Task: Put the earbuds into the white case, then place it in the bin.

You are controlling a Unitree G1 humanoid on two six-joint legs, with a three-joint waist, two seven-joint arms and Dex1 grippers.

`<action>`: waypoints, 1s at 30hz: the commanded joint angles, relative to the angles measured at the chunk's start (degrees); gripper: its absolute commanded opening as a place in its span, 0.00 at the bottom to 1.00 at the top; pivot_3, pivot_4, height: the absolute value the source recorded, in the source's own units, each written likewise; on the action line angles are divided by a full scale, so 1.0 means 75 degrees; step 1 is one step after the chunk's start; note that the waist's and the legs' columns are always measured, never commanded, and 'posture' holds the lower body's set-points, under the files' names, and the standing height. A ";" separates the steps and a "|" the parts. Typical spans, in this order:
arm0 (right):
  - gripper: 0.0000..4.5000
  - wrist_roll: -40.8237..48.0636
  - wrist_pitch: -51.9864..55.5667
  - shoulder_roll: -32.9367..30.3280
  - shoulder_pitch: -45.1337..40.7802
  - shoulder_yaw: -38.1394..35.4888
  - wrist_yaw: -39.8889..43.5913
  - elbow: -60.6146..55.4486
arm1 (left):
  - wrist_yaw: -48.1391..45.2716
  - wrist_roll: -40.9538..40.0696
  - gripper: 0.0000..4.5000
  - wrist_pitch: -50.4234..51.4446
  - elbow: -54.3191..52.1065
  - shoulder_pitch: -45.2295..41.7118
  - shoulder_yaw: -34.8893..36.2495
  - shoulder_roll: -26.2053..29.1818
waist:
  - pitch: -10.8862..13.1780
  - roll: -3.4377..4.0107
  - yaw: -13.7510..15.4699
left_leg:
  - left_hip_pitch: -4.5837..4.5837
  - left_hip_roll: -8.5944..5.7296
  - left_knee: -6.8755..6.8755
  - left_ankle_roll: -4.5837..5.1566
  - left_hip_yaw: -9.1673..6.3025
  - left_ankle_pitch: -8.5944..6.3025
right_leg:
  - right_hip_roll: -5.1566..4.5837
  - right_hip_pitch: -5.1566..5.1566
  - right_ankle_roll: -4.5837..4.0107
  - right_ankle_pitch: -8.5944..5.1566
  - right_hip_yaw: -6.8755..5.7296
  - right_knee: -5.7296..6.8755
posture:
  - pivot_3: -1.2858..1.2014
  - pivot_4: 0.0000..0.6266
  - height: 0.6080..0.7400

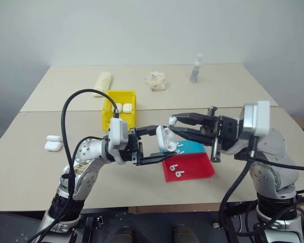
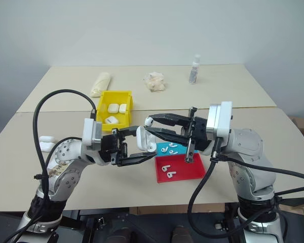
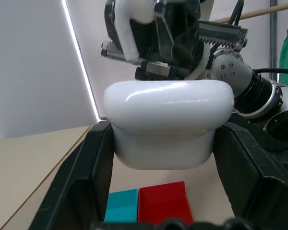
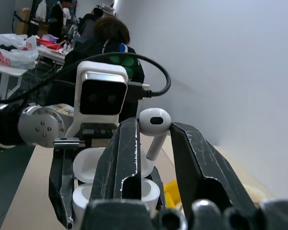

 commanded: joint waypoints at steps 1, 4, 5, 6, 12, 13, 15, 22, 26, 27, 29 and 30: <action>0.16 -0.0116 -0.0349 -0.0084 0.0012 0.0085 0.0062 0.0105 | 0.0012 -0.0008 0.62 -0.0039 -0.0172 -0.0063 0.0072 0.0029 | 0.0000 0.0000 0.0001 | 0.0000 0.0000 0.0000 0.0000 0.0000 0.0000 | 0.0000 0.0000 0.0000 0.0000 0.0000 0.0000 | 0.52 0.24 1.00; 0.16 -0.0253 -0.0478 -0.0088 -0.0002 0.0267 0.0090 0.0264 | 0.0040 0.0013 0.62 -0.0031 -0.0189 -0.0039 0.0066 0.0030 | 0.0000 0.0000 0.0000 | 0.0001 0.0000 0.0001 0.0000 0.0000 0.0000 | 0.0000 0.0000 0.0000 0.0000 0.0001 0.0000 | 0.52 0.24 1.00; 0.16 -0.0300 -0.0521 -0.0086 -0.0007 0.0342 0.0092 0.0301 | 0.0047 0.0020 0.62 -0.0023 -0.0199 -0.0027 0.0061 0.0036 | 0.0000 0.0000 0.0000 | 0.0002 0.0000 0.0000 0.0000 0.0000 0.0000 | 0.0001 0.0000 0.0000 0.0000 0.0000 0.0000 | 0.52 0.24 1.00; 0.16 -0.0343 -0.0565 -0.0087 -0.0011 0.0405 0.0096 0.0335 | 0.0051 0.0020 0.62 -0.0020 -0.0209 -0.0017 0.0059 0.0037 | 0.0000 0.0000 0.0002 | 0.0000 0.0000 0.0000 0.0000 0.0000 0.0000 | 0.0001 -0.0002 0.0000 0.0000 0.0001 0.0001 | 0.52 0.24 1.00; 0.16 -0.0533 -0.0754 -0.0145 0.0018 0.0578 0.0111 0.0558 | 0.0089 0.0038 0.62 -0.0022 -0.0233 -0.0002 0.0059 0.0007 | 0.0000 0.0000 0.0005 | -0.0001 0.0000 0.0000 0.0000 0.0000 0.0000 | 0.0000 -0.0001 0.0000 0.0000 0.0000 -0.0001 | 0.52 0.24 1.00; 0.16 -0.0547 -0.0789 -0.0155 0.0031 0.0590 0.0111 0.0583 | 0.0086 0.0040 0.62 -0.0035 -0.0227 -0.0002 0.0061 -0.0003 | 0.0000 0.0000 0.0005 | -0.0001 0.0000 0.0001 0.0000 0.0000 0.0000 | 0.0000 0.0000 0.0000 0.0000 0.0000 -0.0001 | 0.52 0.24 1.00; 0.16 -0.0565 -0.0790 -0.0207 0.0072 0.0612 0.0114 0.0599 | 0.0087 0.0051 0.62 -0.0050 -0.0224 0.0002 0.0059 -0.0021 | 0.0000 0.0000 0.0005 | -0.0001 0.0000 0.0001 0.0000 0.0000 0.0000 | 0.0001 0.0000 0.0000 0.0000 0.0000 -0.0001 | 0.52 0.24 1.00; 0.59 -0.1090 -0.1134 -0.0291 0.0115 0.0824 -0.0049 0.0661 | 0.0042 0.0077 0.62 -0.0040 -0.0157 -0.0022 0.0085 -0.0059 | 0.0000 0.0000 0.0003 | -0.0001 0.0000 0.0000 0.0000 0.0001 0.0000 | 0.0001 -0.0001 0.0000 0.0000 0.0001 -0.0001 | 0.52 0.24 1.00; 0.59 -0.1102 -0.1341 -0.0402 0.0197 0.0799 0.0132 0.0638 | 0.0084 0.0151 0.62 -0.0005 -0.0074 -0.0041 0.0096 -0.0065 | 0.0000 0.0000 0.0006 | -0.0001 0.0000 0.0000 0.0000 0.0001 0.0000 | 0.0001 -0.0001 0.0000 0.0000 0.0000 -0.0003 | 0.52 0.24 1.00; 0.59 -0.1054 -0.1357 -0.0482 0.0223 0.0745 0.0199 0.0592 | 0.0061 0.0227 0.62 -0.0060 -0.0006 -0.0011 0.0104 -0.0031 | 0.0000 0.0000 0.0006 | -0.0001 0.0000 0.0000 0.0000 0.0000 0.0000 | 0.0001 0.0000 0.0000 0.0000 0.0001 -0.0003 | 0.52 0.24 1.00; 0.59 -0.0701 -0.1231 -0.0732 0.0210 0.0457 0.0351 0.0450 | -0.0049 0.0556 0.62 -0.0292 0.0252 0.0122 0.0138 0.0170 | 0.0000 0.0000 0.0007 | -0.0002 0.0000 0.0000 0.0000 0.0001 0.0000 | 0.0000 0.0000 0.0000 0.0000 0.0000 -0.0003 | 0.52 0.24 1.00; 0.59 -0.0548 -0.1030 -0.0932 0.0116 0.0315 0.0371 0.0408 | -0.0142 0.0720 0.62 -0.0454 0.0396 0.0219 0.0190 0.0309 | 0.0000 0.0000 0.0008 | -0.0002 0.0000 0.0000 0.0000 0.0001 0.0000 | 0.0000 0.0000 0.0000 0.0000 0.0000 -0.0004 | 0.52 0.24 1.00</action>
